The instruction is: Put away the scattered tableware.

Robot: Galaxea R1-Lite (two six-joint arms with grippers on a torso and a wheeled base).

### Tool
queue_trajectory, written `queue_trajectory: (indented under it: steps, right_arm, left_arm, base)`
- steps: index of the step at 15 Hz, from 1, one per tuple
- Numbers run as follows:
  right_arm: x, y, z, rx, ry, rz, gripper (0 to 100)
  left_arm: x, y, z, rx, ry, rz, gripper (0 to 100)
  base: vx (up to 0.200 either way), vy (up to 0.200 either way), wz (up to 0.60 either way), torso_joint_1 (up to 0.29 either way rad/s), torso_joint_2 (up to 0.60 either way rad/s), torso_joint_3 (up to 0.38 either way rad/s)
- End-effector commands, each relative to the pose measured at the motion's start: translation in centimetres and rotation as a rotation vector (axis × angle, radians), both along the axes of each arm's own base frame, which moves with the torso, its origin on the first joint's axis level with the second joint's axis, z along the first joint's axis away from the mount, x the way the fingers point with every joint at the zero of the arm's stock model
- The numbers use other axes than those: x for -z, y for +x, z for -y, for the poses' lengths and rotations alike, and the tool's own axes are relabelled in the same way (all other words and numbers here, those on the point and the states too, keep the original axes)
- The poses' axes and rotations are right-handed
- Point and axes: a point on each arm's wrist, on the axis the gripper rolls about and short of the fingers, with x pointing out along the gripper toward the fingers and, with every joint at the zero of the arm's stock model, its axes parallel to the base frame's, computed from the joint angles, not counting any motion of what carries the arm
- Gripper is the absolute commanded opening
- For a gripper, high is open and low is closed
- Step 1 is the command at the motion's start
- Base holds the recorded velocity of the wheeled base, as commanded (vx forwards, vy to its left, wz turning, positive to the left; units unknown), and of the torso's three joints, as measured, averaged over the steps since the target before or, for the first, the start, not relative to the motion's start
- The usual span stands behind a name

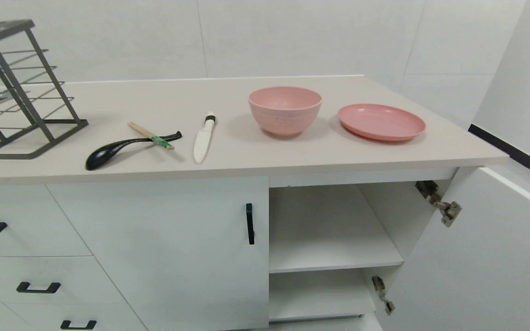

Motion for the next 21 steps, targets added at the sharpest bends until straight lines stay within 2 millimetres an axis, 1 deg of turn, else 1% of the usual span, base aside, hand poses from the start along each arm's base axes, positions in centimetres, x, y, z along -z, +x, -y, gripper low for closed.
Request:
queue_trajectory:
  steps: [1, 6, 10, 21]
  right_arm:
    - [0.02, 0.01, 0.00, -0.002, 0.000, -0.003, 100]
    - [0.02, 0.01, 0.00, -0.001, 0.000, -0.003, 100]
    - [0.02, 0.01, 0.00, -0.001, 0.000, -0.003, 100]
    - [-0.02, 0.00, 0.00, -0.001, 0.000, -0.002, 100]
  left_arm:
    - [0.01, 0.02, 0.00, 0.000, 0.000, -0.003, 100]
    - [0.01, 0.02, 0.00, 0.001, 0.000, -0.003, 100]
    - [0.01, 0.02, 0.00, 0.001, 0.000, -0.003, 100]
    - [0.01, 0.02, 0.00, 0.000, 0.000, -0.003, 100]
  base:
    - [0.000, 0.000, 0.00, 0.168, -0.61, -0.227]
    - [0.000, 0.000, 0.00, 0.123, -0.50, -0.241]
    - [0.000, 0.000, 0.00, 0.349, -0.48, -0.248]
    - [0.000, 0.000, 0.00, 0.265, -0.52, -0.260]
